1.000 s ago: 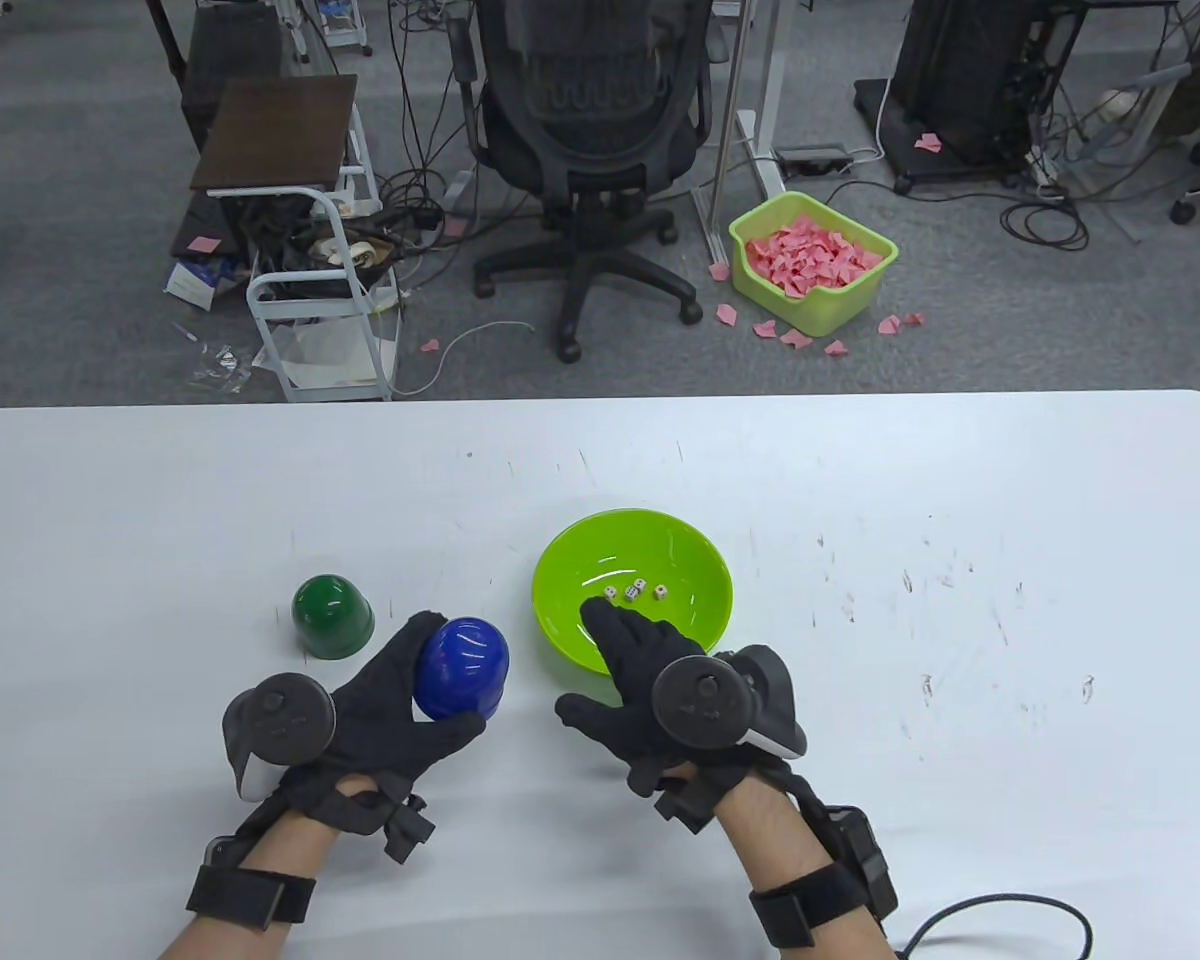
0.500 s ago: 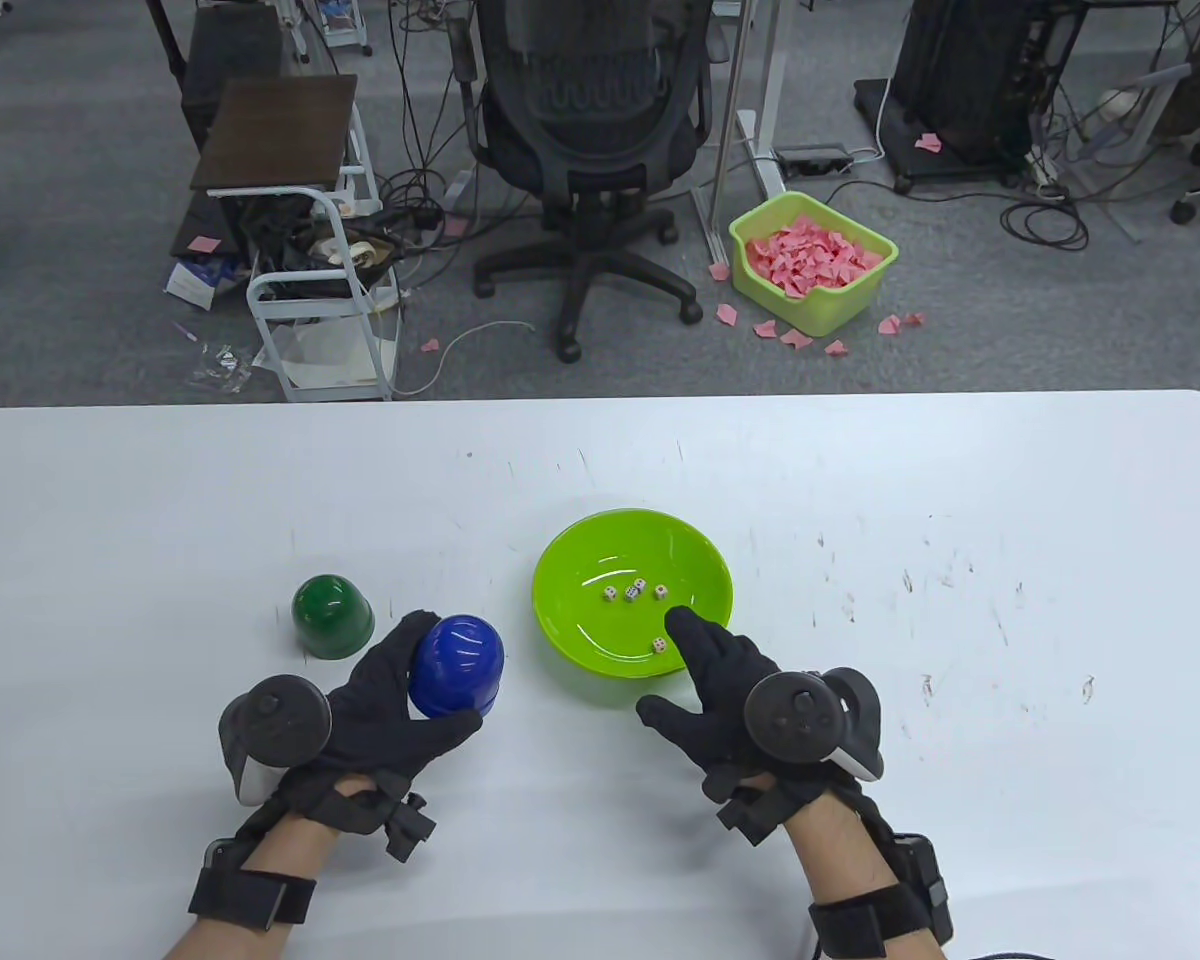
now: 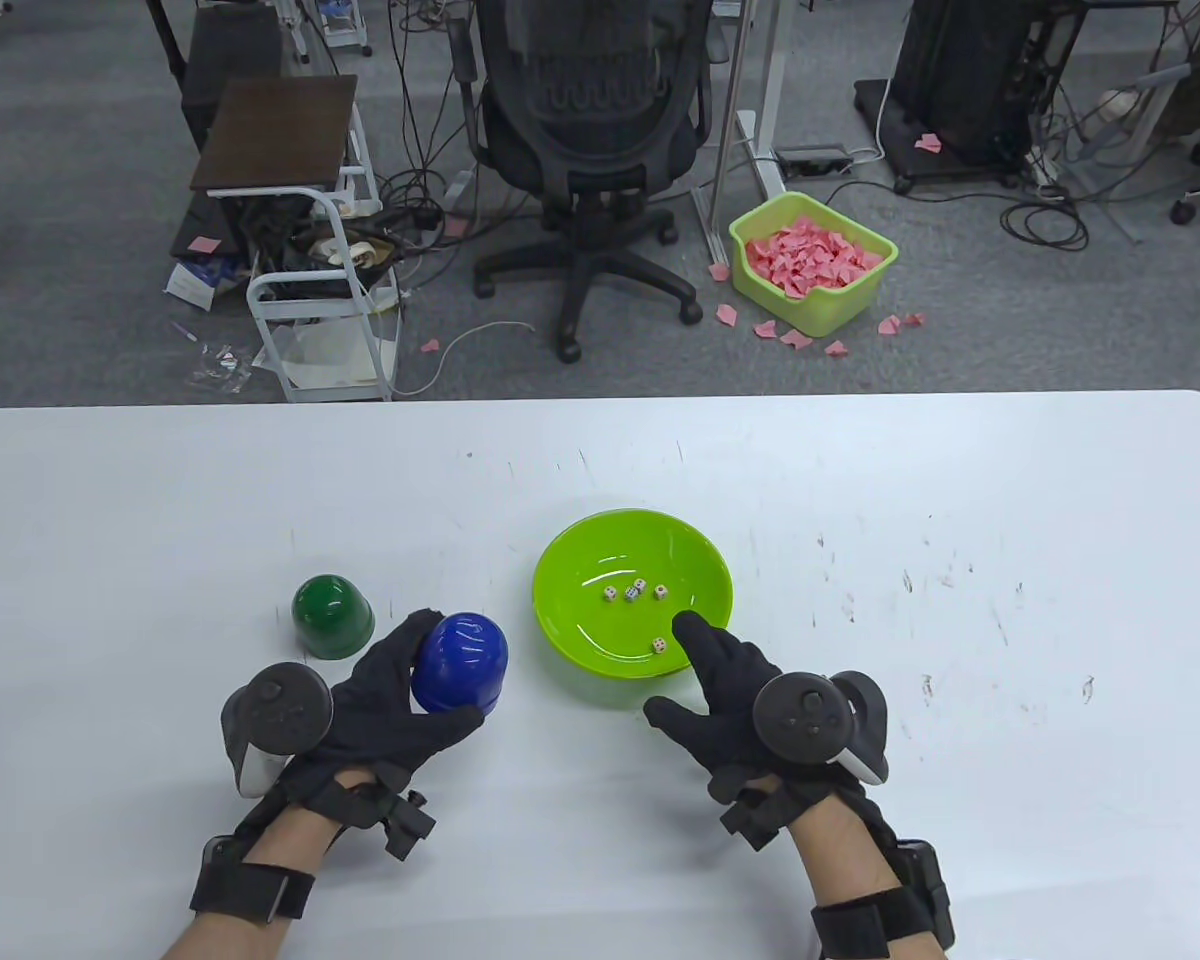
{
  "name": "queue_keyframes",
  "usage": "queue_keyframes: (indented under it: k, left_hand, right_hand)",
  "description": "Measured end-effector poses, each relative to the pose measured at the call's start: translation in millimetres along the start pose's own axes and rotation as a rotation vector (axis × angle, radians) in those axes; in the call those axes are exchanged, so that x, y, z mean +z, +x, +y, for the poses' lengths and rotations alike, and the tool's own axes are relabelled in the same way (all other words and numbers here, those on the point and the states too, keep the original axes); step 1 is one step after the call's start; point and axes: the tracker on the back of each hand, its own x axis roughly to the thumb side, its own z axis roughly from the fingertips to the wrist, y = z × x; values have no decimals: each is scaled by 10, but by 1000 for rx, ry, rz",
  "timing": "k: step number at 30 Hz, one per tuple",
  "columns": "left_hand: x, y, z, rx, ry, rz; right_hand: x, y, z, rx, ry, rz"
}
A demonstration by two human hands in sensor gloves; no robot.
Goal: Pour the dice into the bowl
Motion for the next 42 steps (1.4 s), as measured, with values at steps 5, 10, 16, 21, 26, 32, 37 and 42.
queue_keyframes:
  k: [5,10,16,21,26,32,37,42]
  left_hand:
    - [62,29,69,-84,-82,4]
    - [178,-81,104,-117,-134,58]
    - [271,-252,127,-159,-183,145]
    - [307,-359,68,-210,-275,206]
    - [322,-383,-34,-256,-364,225]
    - [330,-402,-99,-278,-396,217]
    - [339,-406,-77,-295,-426,237]
    - [339,-399,-41,-350,-461,264]
  right_hand:
    - [10,7,-41,3,-12,-4]
    - [17,1,-53,7,-11,7]
    - [18,6,-49,10,2,10]
    - [19,6,-55,11,4,11]
    - [17,0,-50,16,9,12]
    - [16,0,-45,21,19,15]
    - [16,-1,-41,22,28,19]
    - [15,1,-37,24,37,21]
